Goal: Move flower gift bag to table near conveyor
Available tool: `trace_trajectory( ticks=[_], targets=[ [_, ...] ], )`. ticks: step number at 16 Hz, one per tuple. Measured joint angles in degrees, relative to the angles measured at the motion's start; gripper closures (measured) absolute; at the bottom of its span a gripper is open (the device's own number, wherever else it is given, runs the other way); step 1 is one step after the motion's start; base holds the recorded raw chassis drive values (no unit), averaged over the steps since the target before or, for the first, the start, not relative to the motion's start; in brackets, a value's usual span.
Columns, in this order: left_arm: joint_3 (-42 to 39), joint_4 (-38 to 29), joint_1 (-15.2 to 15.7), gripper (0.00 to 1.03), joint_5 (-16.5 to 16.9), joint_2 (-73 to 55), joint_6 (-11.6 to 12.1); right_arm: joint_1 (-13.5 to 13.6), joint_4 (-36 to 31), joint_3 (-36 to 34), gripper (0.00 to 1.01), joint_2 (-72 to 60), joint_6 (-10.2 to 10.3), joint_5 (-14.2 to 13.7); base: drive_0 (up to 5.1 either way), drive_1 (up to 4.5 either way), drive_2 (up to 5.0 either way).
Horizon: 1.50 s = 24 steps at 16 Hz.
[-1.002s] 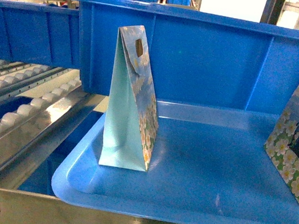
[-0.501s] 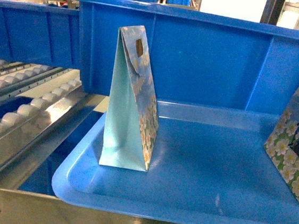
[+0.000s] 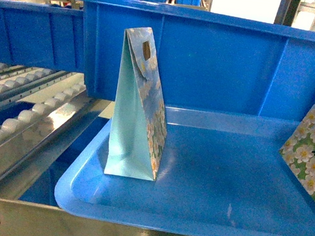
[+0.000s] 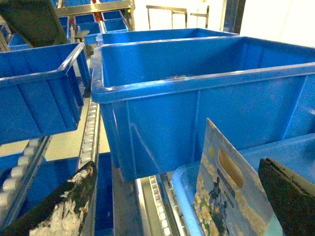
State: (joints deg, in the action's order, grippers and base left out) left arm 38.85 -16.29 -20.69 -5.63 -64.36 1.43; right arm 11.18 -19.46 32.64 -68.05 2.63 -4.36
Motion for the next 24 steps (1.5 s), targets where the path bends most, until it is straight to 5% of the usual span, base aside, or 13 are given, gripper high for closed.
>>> trace_trajectory(
  ticks=[8, 14, 19, 24],
  targets=[
    [0.00, 0.00, 0.00, 0.05, 0.00, 0.00, 0.02, -5.29, 11.04, -6.25, 0.98, 32.59, -1.18, 2.93, 0.0, 0.00, 0.0],
    [0.00, -0.04, -0.55, 0.05, -0.22, -0.04, -0.02, -6.36, 11.72, -7.65, 0.98, 36.28, -3.78, 0.52, 0.0, 0.00, 0.0],
    [4.63, 2.21, -10.93, 0.05, -7.19, -7.93, -1.11, -6.36, 11.72, -7.65, 0.98, 36.28, -3.78, 0.55, 0.0, 0.00, 0.0],
    [8.96, 6.95, -15.19, 0.05, -10.91, -16.70, -6.14, -6.36, 11.72, -7.65, 0.98, 36.28, -3.78, 0.55, 0.0, 0.00, 0.0]
  ],
)
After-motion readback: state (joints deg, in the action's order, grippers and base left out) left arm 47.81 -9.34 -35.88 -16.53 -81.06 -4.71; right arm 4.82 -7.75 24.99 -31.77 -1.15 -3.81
